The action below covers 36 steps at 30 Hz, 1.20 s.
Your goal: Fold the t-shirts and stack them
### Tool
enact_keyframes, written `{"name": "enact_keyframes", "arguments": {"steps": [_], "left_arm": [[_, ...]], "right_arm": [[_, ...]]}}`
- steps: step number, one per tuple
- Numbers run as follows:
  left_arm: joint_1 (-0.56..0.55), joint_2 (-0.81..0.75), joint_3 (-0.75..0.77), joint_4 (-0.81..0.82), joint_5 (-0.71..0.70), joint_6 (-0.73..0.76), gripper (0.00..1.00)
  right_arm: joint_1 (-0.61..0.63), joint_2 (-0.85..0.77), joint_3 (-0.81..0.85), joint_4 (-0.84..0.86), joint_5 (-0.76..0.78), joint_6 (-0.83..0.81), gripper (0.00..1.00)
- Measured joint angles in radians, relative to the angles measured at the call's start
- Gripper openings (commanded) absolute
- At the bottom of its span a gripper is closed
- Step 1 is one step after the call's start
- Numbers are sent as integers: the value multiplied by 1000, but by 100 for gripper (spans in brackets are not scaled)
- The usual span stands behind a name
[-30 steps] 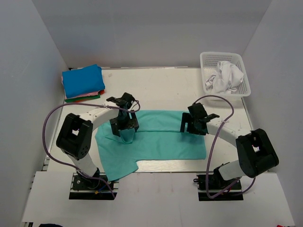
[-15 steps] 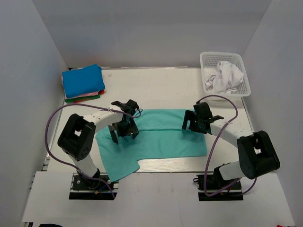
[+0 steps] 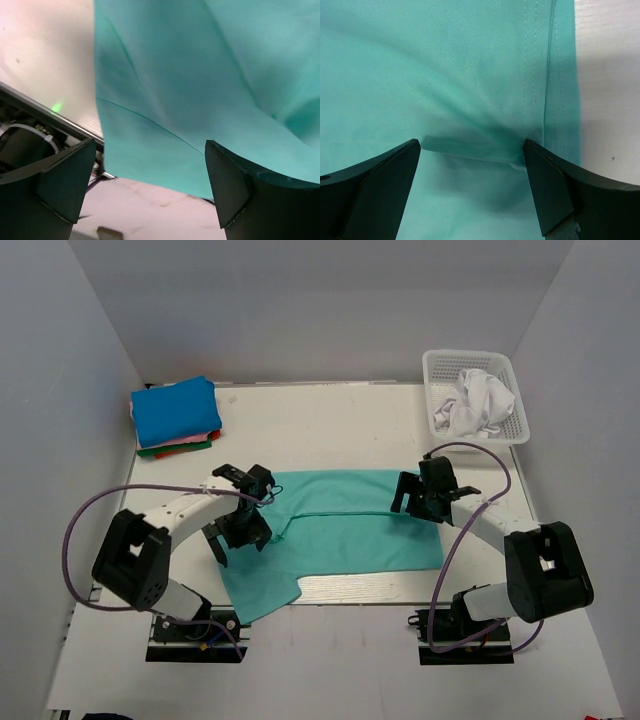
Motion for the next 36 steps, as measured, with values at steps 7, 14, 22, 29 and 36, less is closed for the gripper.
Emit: {"name": "enact_keyframes", "arguments": {"steps": [7,14,22,29,36], "left_arm": [[1,-10,201,54,-37,12,100],[1,235,351,67,-107,39,100],[6,286,323,16,-170,28,100],[18,314,278,63,-172,18,100],[17,314,275,140,-171,32,100]], "right_arm": [[-5,-1,0,-1,-6,-13,90],[-16,-4,-3,-2,-6,-24,90],[-33,-4,-3,-4,-7,-31,90],[-39,-4,-3,-5,-12,-37,90],[-43,-4,-3,-5,-26,-52,90]]}}
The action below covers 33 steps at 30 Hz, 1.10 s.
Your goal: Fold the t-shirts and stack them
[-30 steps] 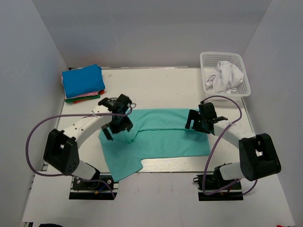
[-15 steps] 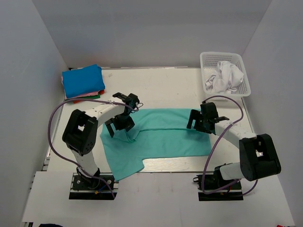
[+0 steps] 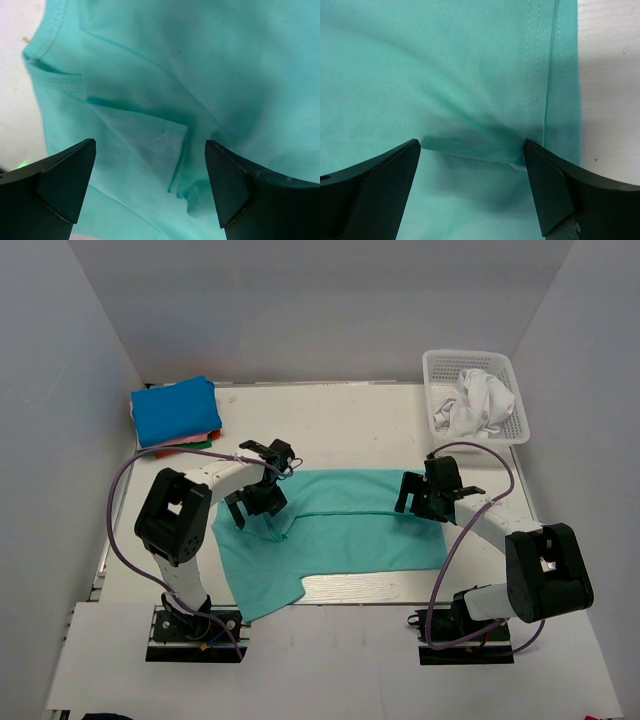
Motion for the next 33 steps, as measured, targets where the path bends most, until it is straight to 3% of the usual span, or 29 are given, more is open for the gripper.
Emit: {"name": "enact_keyframes", "arguments": {"steps": [15,26,33], "left_arm": [[-12,-30,-77,34,21,44,100],[-11,-235,-325,-77,112,23,100],[-13,-423,-329,-218,175,-2,100]], "right_arm": [[-6,3,2,-2,0,0,90],[-27,20,18,-8,5,18,90],[-34,18,26,-32,1,16,90]]}}
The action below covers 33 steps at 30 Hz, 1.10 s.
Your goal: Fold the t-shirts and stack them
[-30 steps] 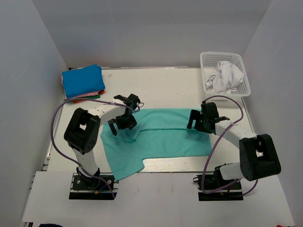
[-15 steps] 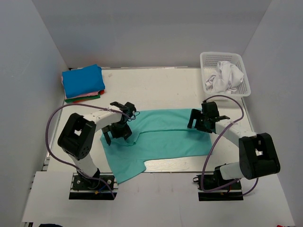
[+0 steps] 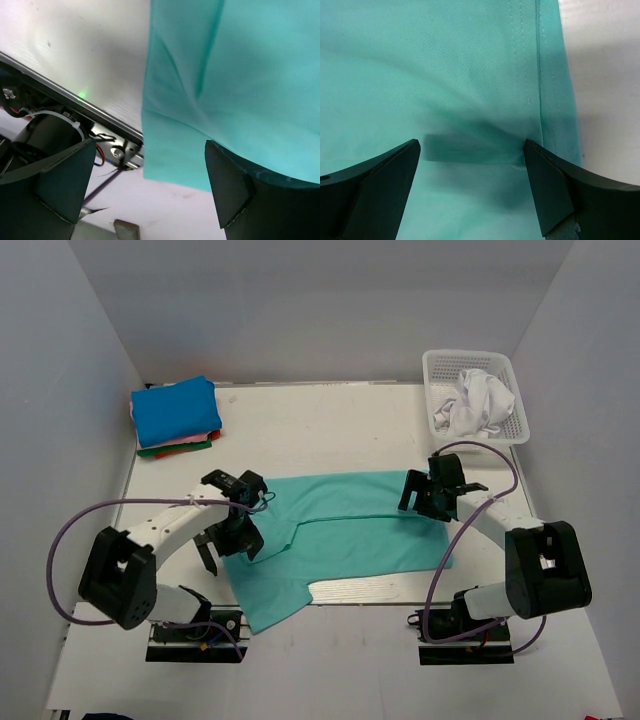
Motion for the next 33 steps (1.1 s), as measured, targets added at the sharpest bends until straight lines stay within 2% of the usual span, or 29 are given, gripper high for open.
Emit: {"name": "enact_keyframes", "arguments": {"steps": [3,6,12,16,24,30,33], "left_arm": [[0,-31,87,-23,-10,1,100],[2,13,190,26,-32,16,100],[27,276,383,141,-86,71,100],[68,423,456,198,-87,111,100],[141,583,503,254,-53,186,100],[177,655,604,263,-12,246,100],[195,721,703,254,8,283,100]], "right_arm": [[0,-34,3,-68,11,-6,90],[-1,-95,21,-144,58,-19,90],[-5,-115,136,-190,110,-47,90],[-4,-35,187,-179,97,-56,90],[-3,181,233,-179,102,-57,90],[-1,351,378,-180,138,-71,90],[-3,424,465,-184,166,-71,90]]}}
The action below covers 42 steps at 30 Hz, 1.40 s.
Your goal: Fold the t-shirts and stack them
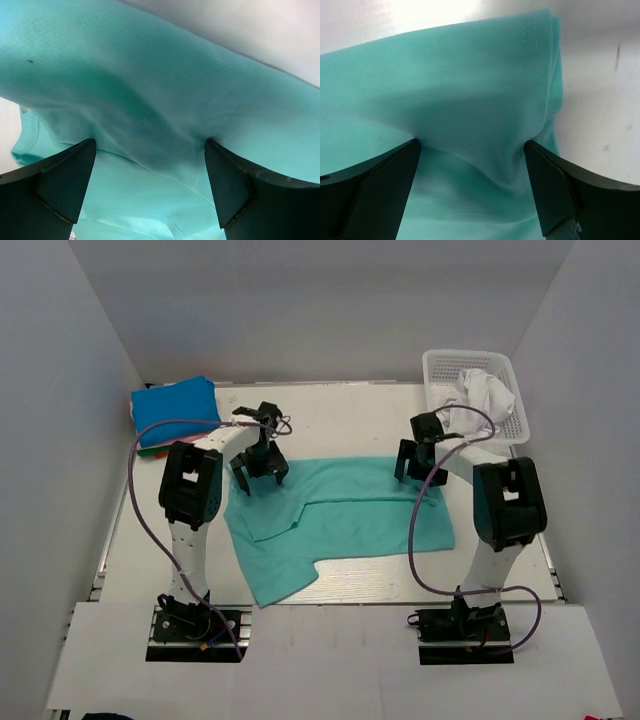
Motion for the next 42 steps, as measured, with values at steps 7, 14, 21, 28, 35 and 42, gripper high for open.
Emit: {"name": "enact_keyframes", "arguments": {"steps": [7,14,21,28,35,42], "left_arm": [[48,239,430,-6,-31,97,100],[73,153,462,10,-58,155,100],[42,-398,-203,4,25,70,100],[30,-745,-659,-40,173,-6,100],[21,-779,-828,26,256,-33,90],[21,-743,-896,146,288,-49,71]], "right_arm": [[-2,153,255,-55,45,-23,90],[10,82,318,-73,30,-55,90],[16,-319,21,-24,-23,20,90],[11,-505,-228,-15,-44,116,90],[2,-543,-333,-39,-56,178,90],[-13,-545,-336,-45,-49,187,90]]}}
